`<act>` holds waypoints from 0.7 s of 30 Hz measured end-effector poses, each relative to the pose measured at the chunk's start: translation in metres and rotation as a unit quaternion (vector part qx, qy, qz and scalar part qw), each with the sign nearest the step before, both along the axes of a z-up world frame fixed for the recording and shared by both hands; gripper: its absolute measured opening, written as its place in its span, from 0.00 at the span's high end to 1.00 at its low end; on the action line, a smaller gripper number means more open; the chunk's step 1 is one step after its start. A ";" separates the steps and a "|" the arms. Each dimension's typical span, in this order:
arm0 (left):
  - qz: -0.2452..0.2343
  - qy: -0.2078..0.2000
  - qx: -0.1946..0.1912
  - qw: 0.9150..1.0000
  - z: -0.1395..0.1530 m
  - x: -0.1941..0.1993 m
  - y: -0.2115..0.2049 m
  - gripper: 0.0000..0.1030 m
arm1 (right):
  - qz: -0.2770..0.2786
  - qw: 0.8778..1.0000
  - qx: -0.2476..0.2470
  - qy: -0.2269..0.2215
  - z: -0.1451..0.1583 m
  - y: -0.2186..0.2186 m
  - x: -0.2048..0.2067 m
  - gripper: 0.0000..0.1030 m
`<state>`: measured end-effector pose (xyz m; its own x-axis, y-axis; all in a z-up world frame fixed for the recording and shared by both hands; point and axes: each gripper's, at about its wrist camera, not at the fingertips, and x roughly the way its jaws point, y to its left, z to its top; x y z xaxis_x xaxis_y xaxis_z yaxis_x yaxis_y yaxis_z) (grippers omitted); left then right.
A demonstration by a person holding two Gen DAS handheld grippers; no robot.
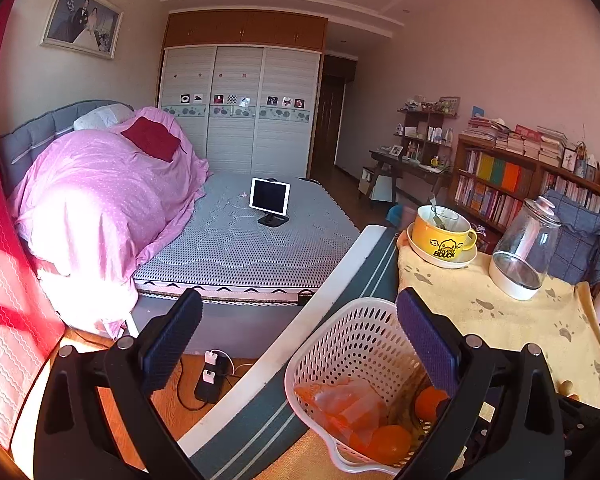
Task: Organize fruits
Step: 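Carry the held orange with the right tool into the basket and open, then move the right tool to a yellow-orange orange and close on it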
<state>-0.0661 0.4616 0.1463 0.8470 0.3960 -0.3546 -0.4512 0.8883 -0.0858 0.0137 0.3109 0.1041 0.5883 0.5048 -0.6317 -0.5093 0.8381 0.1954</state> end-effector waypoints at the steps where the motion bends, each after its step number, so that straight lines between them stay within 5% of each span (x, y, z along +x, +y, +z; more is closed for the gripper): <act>1: -0.004 0.000 0.005 1.000 0.001 0.000 -0.004 0.04 | -0.004 1.000 -0.002 -0.003 0.000 -0.002 -0.001 0.47; 21: -0.063 0.006 0.041 0.997 0.003 0.005 -0.049 0.04 | -0.067 0.998 0.016 0.013 -0.010 -0.050 0.002 0.42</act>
<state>-0.0607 0.4130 0.1494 0.8880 0.3140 -0.3360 -0.3353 0.9421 -0.0057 0.0160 0.2612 0.0946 0.6350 0.4429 -0.6329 -0.3873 0.8914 0.2353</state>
